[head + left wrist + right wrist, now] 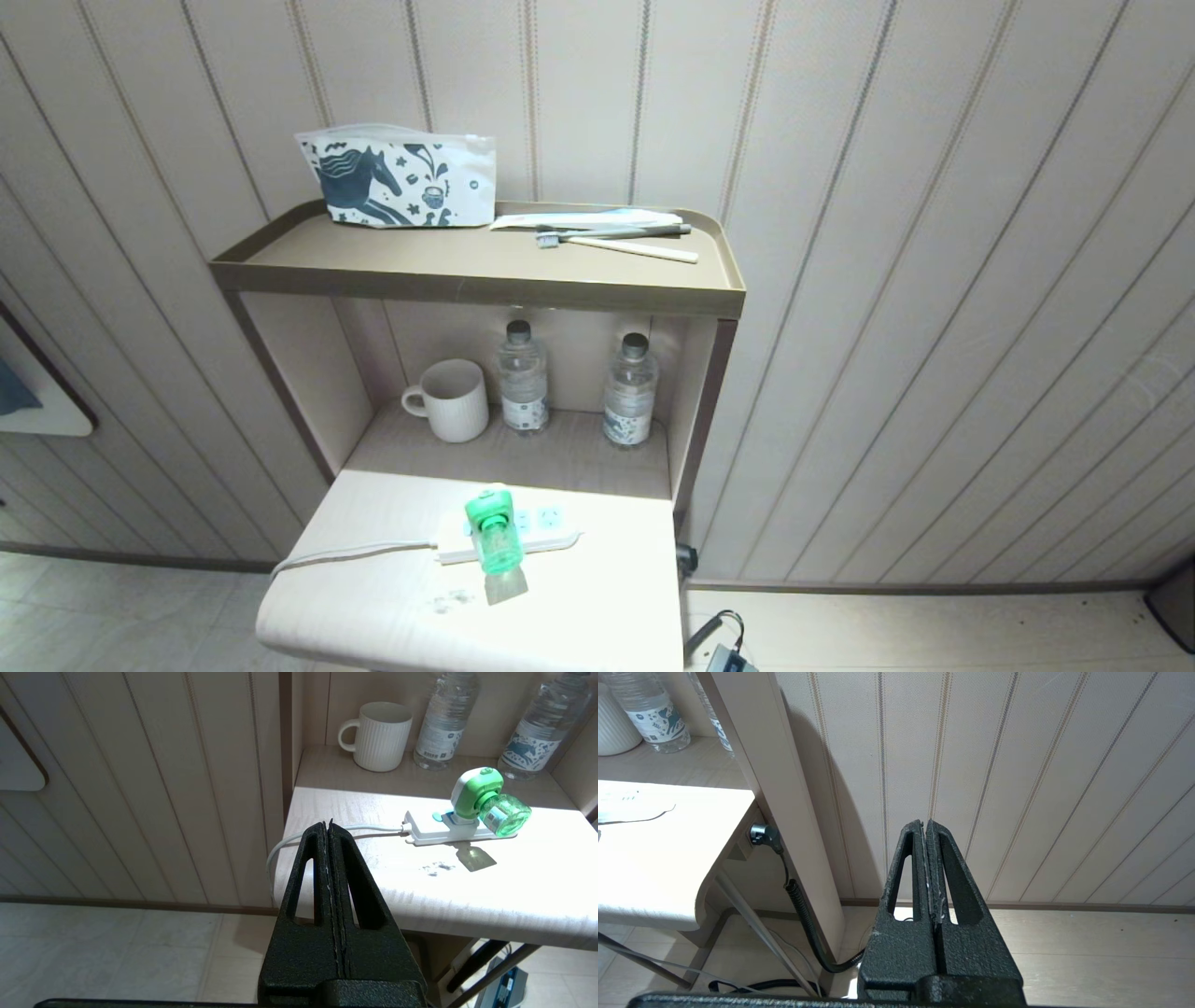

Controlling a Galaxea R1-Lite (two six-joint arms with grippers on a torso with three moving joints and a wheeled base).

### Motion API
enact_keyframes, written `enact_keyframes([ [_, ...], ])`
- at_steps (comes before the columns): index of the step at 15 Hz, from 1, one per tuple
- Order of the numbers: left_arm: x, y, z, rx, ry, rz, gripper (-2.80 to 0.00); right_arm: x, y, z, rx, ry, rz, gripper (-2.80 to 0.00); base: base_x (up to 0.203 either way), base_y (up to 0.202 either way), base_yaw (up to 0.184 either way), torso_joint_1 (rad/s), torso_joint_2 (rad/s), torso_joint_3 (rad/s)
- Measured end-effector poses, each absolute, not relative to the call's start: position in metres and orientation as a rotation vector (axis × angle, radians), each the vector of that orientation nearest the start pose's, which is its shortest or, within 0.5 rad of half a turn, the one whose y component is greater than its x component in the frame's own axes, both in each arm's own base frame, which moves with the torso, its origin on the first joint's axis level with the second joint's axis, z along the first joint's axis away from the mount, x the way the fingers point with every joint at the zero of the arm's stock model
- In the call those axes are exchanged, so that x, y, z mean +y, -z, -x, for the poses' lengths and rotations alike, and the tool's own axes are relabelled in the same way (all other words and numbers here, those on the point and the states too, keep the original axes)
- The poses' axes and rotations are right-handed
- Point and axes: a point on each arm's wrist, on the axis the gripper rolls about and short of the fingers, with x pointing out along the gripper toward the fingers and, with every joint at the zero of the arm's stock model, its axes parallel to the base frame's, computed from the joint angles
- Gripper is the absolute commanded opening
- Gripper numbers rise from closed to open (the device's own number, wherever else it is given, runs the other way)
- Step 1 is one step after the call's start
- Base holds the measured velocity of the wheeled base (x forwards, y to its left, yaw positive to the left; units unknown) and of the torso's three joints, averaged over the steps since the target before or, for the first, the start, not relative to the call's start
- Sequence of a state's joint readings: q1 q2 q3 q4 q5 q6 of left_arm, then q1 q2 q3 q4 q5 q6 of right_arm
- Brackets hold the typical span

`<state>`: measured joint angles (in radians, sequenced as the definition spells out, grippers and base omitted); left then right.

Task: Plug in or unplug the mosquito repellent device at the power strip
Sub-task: Hold the socket with your right hand and unplug it with your left hand

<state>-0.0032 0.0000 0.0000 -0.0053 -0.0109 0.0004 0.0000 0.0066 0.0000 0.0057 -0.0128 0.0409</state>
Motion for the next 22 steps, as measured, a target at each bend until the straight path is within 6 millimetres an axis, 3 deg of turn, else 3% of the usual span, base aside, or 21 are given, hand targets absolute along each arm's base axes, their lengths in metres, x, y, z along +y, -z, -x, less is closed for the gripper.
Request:
enact_keyframes([
  [8, 0.000, -0.076, 0.023, -0.005, 0.014, 0.000, -2.80, 0.000, -0.076, 0.025, 0.056, 0.011, -0.013, -2.80, 0.000, 0.000, 0.000, 0.000, 0.00, 0.000],
  [10, 0.000, -0.076, 0.023, -0.005, 0.014, 0.000, -2.80, 0.000, -0.087, 0.031, 0.071, -0.016, -0.020, -2.80, 0.000, 0.000, 0.000, 0.000, 0.00, 0.000],
  [13, 0.000, -0.076, 0.023, -0.006, 0.013, -0.001, -2.80, 0.001, -0.156, 0.058, -0.063, -0.065, -0.042, -2.80, 0.000, 0.000, 0.000, 0.000, 0.00, 0.000],
  [15, 0.000, -0.076, 0.023, -0.005, 0.014, -0.002, -2.80, 0.001, -0.201, 0.059, -0.091, -0.101, -0.065, -2.80, 0.000, 0.000, 0.000, 0.000, 0.00, 0.000],
  [17, 0.000, -0.076, 0.023, -0.005, 0.014, -0.005, -2.80, 0.002, -0.244, 0.036, -0.034, -0.170, -0.087, -2.80, 0.000, 0.000, 0.000, 0.000, 0.00, 0.000],
  [19, 0.000, -0.076, 0.023, -0.005, 0.014, -0.006, -2.80, 0.005, -0.276, -0.005, 0.081, -0.278, -0.113, -2.80, 0.000, 0.000, 0.000, 0.000, 0.00, 0.000],
  [22, 0.000, -0.076, 0.023, -0.003, 0.013, -0.007, -2.80, 0.026, -0.291, -0.077, 0.333, -0.501, -0.148, -2.80, 0.000, 0.000, 0.000, 0.000, 0.00, 0.000],
])
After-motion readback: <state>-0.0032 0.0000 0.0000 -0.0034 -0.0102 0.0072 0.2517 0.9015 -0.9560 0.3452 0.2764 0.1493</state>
